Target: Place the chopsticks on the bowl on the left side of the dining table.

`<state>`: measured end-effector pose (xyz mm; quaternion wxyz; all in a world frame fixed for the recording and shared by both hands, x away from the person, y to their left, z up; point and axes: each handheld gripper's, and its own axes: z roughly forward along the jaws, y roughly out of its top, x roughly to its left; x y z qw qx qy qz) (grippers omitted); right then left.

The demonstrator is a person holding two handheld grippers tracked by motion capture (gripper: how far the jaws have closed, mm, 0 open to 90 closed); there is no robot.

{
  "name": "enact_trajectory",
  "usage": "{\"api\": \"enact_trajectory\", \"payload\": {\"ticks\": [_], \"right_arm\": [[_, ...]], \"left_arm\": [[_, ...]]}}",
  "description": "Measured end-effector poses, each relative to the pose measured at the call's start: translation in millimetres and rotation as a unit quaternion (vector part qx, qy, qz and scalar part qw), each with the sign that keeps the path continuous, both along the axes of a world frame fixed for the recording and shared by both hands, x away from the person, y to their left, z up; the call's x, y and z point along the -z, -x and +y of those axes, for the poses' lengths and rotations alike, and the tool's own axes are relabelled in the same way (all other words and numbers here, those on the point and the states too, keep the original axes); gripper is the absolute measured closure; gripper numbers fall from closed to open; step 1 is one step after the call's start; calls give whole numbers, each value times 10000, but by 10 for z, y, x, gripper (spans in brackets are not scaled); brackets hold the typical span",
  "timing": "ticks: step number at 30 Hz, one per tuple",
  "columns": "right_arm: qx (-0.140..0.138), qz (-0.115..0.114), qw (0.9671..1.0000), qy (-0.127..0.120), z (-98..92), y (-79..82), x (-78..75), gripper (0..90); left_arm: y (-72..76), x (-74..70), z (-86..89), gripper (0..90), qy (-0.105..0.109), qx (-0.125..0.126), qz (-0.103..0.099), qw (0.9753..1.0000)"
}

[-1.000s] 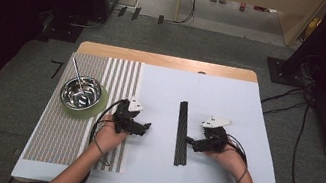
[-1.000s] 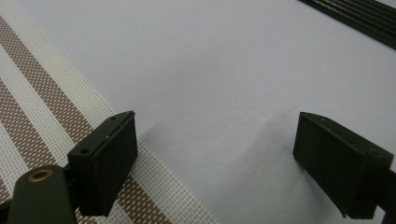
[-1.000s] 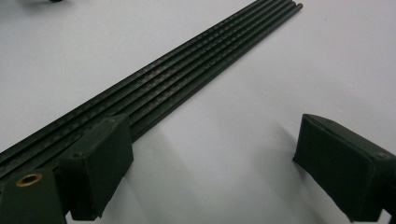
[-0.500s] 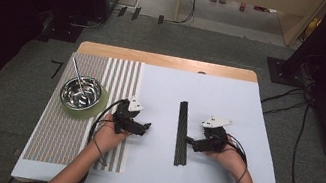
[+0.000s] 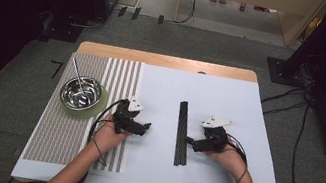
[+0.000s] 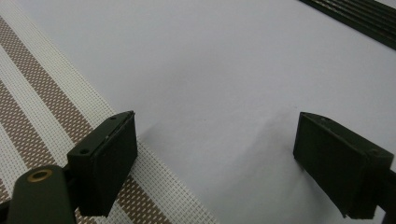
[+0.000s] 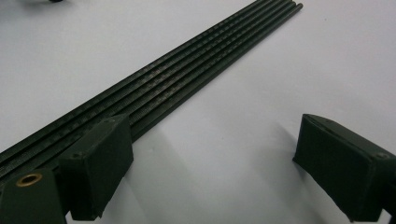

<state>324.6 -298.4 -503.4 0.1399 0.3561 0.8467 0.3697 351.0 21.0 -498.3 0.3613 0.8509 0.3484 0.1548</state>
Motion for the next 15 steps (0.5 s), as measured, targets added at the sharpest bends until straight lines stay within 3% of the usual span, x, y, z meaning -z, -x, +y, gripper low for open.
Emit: {"api": "enact_trajectory", "payload": {"ticks": [15], "right_arm": [[-3,-7,10000,0,0,-1,0,109]], "left_arm": [[-11,-12,-1,137,-14,8,51,10000]]}}
